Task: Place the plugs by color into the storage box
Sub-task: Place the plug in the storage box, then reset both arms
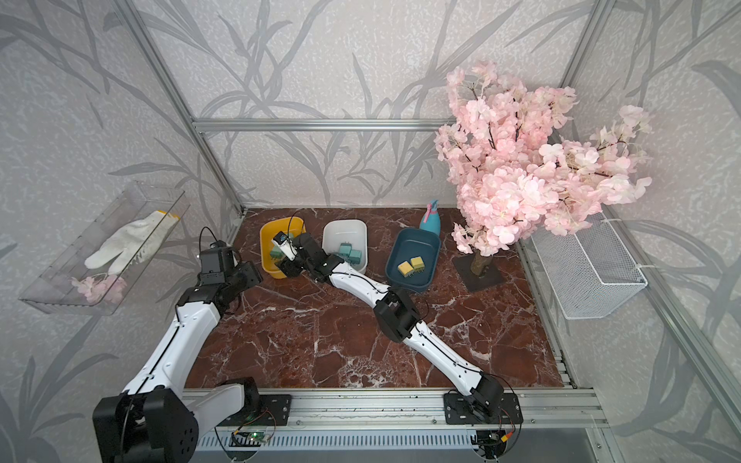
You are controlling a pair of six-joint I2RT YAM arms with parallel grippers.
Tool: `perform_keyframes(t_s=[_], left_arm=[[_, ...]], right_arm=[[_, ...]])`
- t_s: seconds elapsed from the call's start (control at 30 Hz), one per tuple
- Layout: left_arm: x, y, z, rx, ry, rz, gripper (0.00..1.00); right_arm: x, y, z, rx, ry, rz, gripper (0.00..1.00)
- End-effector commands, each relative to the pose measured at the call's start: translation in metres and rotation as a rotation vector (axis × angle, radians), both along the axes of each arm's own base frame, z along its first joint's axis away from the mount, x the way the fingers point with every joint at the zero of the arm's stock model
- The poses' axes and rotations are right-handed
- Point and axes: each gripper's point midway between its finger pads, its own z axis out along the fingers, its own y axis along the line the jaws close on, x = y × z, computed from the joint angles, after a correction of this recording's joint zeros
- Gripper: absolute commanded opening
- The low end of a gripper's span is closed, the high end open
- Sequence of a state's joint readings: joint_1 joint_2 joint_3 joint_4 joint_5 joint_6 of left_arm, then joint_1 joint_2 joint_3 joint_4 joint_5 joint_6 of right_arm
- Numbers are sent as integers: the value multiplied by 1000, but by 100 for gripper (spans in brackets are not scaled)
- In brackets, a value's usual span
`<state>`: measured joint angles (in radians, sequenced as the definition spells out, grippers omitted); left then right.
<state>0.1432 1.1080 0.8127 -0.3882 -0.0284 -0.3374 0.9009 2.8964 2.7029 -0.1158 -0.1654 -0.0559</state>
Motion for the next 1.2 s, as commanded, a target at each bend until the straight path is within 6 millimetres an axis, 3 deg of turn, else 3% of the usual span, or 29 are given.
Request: perform_keyframes(t_s=[0.0,0.17,0.3,0.5,0.63,0.73,0.9,1.17], left_arm=[[2,-3,-1,-13,-4,-3,68],[2,-3,0,-9,-6,-5,68],[2,-2,4,1,-17,-8,68],[7,0,20,40,-68,-27,67],[11,-4,43,90,-197,-35,66],[19,-16,55,178,-269,-68,66],[29,-32,52,385,-280,-86,67],[24,-29,24,404,-334,-84,70]], right_arm=[[3,-1,19,36,-17,-8,78],[1,-1,33,38,-21,-2,78],[-5,-3,56,38,-29,8,79],[-25,-28,137,46,-19,-1,79],[-45,-71,186,46,-24,-51,81],[-56,-123,204,54,-9,-132,81],[-68,-250,202,76,45,-385,81],[-97,-457,147,-11,-4,-828,82]])
